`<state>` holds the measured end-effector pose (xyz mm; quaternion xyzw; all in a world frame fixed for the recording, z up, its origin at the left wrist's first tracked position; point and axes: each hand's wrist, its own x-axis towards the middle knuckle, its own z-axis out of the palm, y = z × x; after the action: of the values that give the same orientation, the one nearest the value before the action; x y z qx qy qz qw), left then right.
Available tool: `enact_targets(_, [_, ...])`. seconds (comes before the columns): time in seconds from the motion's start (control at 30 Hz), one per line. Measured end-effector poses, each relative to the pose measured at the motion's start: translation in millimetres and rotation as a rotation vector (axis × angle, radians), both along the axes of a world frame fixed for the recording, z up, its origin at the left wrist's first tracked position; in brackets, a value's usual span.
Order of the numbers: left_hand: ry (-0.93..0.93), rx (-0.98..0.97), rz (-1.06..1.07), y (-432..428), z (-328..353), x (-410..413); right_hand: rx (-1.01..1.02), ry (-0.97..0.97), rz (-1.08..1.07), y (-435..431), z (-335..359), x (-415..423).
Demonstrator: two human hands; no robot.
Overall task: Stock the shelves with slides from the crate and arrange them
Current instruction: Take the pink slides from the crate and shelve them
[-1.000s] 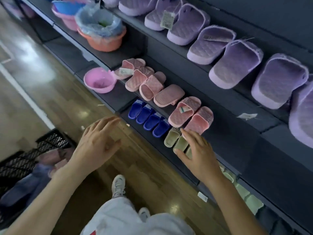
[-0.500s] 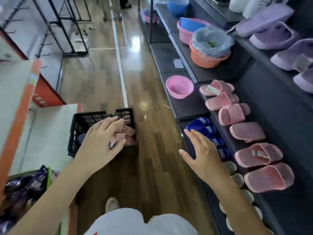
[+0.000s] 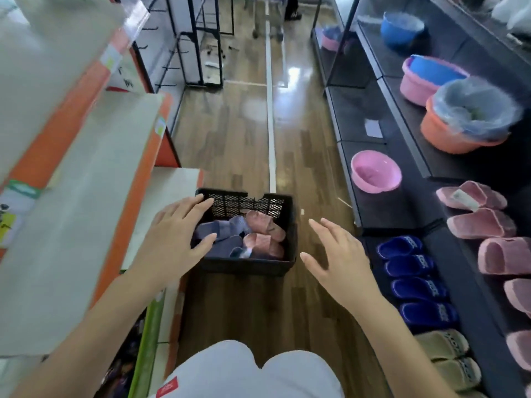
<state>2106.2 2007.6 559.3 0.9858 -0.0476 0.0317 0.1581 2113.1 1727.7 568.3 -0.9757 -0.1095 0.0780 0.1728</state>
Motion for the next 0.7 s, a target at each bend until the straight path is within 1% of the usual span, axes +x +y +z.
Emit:
enact_targets(0.17, [-0.006, -0.016, 0.030, 35.8, -8.9, 18.9, -0.024, 0.040, 0.034, 40.1, -5.0, 26.9])
enact_targets(0.3, [0.029, -0.034, 0.063, 48.7, -18.6, 32.1, -0.025, 0.065, 0.061, 58.5, -10.2, 54.7])
enact_targets(0.53, [0.088, -0.019, 0.137, 59.5, -30.8, 73.7, -0.056, 0.110, 0.125, 71.2, -21.3, 123.0])
enact_targets(0.7, [0.174, -0.029, 0.171, 56.2, -43.9, 110.8, -0.045, 0.157, 0.153, 70.6, -32.9, 174.9])
